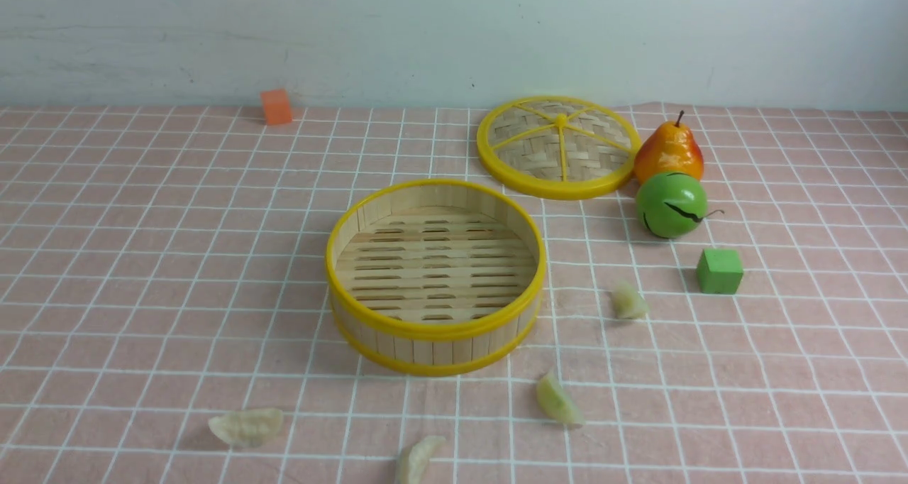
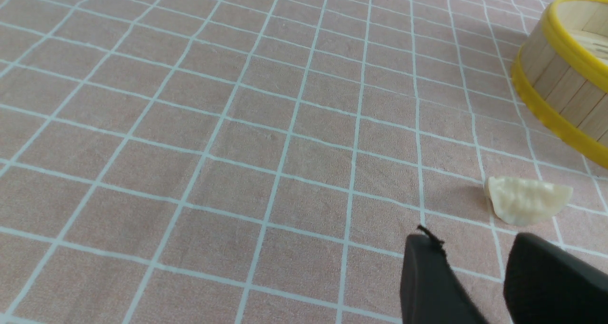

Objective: Put the dumplings into the steamer on the table with the pink tablecloth.
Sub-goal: 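Reach for and grasp a dumpling on the table with the left gripper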

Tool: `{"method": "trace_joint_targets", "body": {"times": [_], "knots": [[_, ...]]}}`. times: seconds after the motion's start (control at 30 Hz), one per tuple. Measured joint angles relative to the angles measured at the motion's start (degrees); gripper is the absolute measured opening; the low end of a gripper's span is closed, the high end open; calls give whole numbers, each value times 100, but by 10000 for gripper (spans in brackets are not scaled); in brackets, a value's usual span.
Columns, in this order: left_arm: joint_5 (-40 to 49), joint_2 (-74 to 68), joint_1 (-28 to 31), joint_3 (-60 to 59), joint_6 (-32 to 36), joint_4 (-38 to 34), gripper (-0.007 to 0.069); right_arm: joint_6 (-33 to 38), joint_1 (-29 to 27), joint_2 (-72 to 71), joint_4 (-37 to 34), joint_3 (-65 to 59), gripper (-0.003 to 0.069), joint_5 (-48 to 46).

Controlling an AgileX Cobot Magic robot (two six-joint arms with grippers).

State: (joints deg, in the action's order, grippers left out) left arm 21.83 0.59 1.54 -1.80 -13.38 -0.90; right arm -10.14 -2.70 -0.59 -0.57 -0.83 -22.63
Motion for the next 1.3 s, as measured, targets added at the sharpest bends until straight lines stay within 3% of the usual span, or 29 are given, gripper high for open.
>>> {"method": "trace_joint_targets", "body": {"times": [0.77,0.9,0.93,0.97,1.0,1.07,1.17,1.3], "knots": [[-131,0,0,0,-164,128,238,0,0,0,-40,0,239,0],[-469,0,0,0,-1626,-1776,238,-470,0,0,-1032,0,239,0],[-476,0,0,0,-1714,-1896,238,-519,0,0,-1125,0,239,0],[-497,0,0,0,-2066,-2377,238,-737,0,0,-1525,0,239,-6],[-532,0,0,0,-2738,-3332,238,-1302,0,0,-2550,-7,239,-77],[-532,0,0,0,-3101,-3931,238,-1800,0,0,-3516,-37,239,-109],[-547,0,0,0,-3188,-4229,238,-2151,0,0,-4437,-55,239,-164],[-547,0,0,0,-3173,-4287,238,-2229,0,0,-4514,-55,239,-191]]}}
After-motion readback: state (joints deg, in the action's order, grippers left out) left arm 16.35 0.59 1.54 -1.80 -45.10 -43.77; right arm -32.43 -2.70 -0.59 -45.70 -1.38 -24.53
